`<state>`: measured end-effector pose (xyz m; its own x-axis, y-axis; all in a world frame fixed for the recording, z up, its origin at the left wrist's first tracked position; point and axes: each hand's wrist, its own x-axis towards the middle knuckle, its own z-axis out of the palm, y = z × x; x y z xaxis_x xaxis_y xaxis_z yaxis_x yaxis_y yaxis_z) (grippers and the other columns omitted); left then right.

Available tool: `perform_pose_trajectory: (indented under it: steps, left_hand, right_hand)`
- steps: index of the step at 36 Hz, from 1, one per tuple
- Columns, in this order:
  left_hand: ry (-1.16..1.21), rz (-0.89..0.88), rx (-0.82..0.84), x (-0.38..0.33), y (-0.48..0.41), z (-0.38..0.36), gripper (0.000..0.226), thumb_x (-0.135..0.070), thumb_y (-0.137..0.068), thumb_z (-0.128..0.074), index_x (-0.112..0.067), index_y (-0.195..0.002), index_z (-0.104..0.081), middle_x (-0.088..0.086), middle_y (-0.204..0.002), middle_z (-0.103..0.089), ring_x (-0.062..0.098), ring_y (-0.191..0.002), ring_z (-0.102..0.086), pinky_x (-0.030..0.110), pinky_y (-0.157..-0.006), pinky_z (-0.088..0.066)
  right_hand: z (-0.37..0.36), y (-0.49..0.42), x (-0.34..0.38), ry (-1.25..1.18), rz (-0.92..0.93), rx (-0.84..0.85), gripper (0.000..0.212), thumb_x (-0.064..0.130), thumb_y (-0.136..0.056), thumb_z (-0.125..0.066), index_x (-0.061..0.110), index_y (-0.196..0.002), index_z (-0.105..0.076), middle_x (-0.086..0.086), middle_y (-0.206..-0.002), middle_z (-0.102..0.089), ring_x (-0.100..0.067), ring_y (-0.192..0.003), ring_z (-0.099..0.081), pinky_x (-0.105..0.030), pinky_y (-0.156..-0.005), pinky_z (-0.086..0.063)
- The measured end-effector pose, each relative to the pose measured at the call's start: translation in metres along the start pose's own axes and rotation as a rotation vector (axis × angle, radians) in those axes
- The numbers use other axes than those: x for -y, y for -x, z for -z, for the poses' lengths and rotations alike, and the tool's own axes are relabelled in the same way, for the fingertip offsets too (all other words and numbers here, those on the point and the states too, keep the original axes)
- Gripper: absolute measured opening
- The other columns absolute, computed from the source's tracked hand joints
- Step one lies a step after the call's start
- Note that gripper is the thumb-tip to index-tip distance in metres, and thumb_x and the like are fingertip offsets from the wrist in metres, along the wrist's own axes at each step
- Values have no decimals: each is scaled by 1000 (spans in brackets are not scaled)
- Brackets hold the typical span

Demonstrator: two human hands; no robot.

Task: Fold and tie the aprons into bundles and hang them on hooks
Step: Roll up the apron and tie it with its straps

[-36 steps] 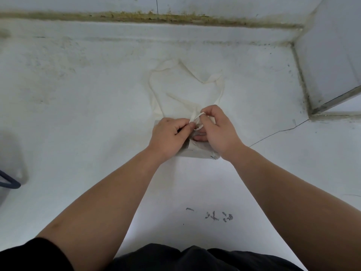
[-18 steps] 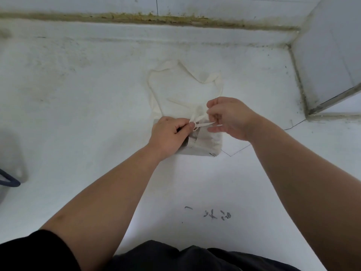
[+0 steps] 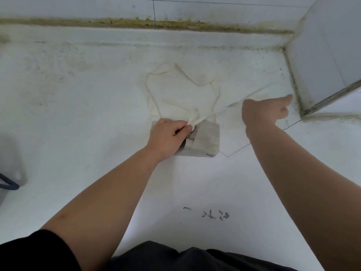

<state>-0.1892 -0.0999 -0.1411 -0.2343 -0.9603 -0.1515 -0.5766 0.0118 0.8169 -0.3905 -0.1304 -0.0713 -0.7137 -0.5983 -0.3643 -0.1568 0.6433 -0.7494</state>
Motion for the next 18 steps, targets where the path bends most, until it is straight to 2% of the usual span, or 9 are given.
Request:
perform_pose_trajectory:
  steps: [1, 2, 3, 4, 5, 7, 9, 14, 18]
  left_hand:
    - [2, 1, -4, 0, 0, 0, 48, -34, -96, -52, -33, -49, -45, -19, -43, -40, 6, -59, -31, 28, -60, -24]
    - [6, 1, -8, 1, 0, 0, 48, -35, -96, -52, -31, -49, -42, -18, -43, -39, 6, -59, -31, 29, -61, -25]
    - [9, -1, -8, 1, 0, -1, 48, -35, -96, -52, -29, -50, -41, -18, -43, -39, 5, -59, -31, 30, -62, -25]
    - [9, -6, -5, 2, 0, -1, 48, -36, -96, -52, -29, -50, -40, -17, -44, -40, 6, -59, -32, 30, -63, -25]
    - [7, -12, -2, 1, 0, 0, 47, -37, -95, -51, -30, -51, -41, -17, -44, -40, 6, -59, -32, 30, -64, -26]
    - [8, -30, 14, 0, 0, 1, 44, -39, -94, -48, -32, -50, -42, -17, -44, -41, 6, -59, -33, 30, -64, -26]
    - [8, -54, 36, -1, 0, 2, 47, -37, -95, -49, -32, -49, -41, -18, -43, -41, 4, -57, -33, 29, -61, -25]
    - [74, -70, 31, -5, 3, 4, 57, -28, -96, -57, -26, -44, -34, -15, -38, -39, 1, -45, -39, 19, -59, -25]
    - [204, -32, -81, -9, 6, 7, 52, -21, -94, -59, -14, -48, -37, -6, -48, -36, 7, -52, -37, 24, -57, -30]
  right_hand:
    - [-3, 6, -1, 82, 65, 2, 64, 16, -89, -51, 17, -146, -23, -13, -147, -27, -31, -128, -41, -38, -104, -37]
    - [-7, 13, -3, 178, 141, 47, 46, 20, -90, -51, 14, -134, -42, -13, -135, -43, -31, -119, -49, -36, -98, -41]
    - [-12, 20, -5, 249, 173, 139, 27, 29, -91, -50, 11, -110, -57, -12, -113, -57, -31, -105, -56, -35, -90, -44]
    - [-16, 28, -8, 282, 175, 268, 33, 40, -91, -49, 9, -86, -59, -10, -90, -61, -31, -89, -60, -36, -82, -47]
    - [-19, 36, -9, 292, 113, 404, 45, 50, -90, -48, 9, -74, -57, -7, -76, -59, -30, -76, -60, -36, -74, -50]
    - [-25, 48, -14, 245, -49, 601, 52, 58, -85, -53, 8, -71, -57, -5, -65, -57, -22, -55, -51, -28, -55, -47]
    - [-31, 51, -18, 226, -77, 642, 46, 52, -83, -60, 9, -70, -58, -5, -60, -55, -16, -43, -43, -20, -42, -37]
    - [-40, 49, -15, 197, -76, 653, 25, 23, -86, -61, 12, -66, -52, -5, -66, -51, -16, -50, -41, -22, -43, -33]
    - [-42, 51, -24, 217, 139, 579, 29, 29, -93, -50, 8, -73, -52, -11, -83, -56, -24, -74, -47, -31, -65, -37]
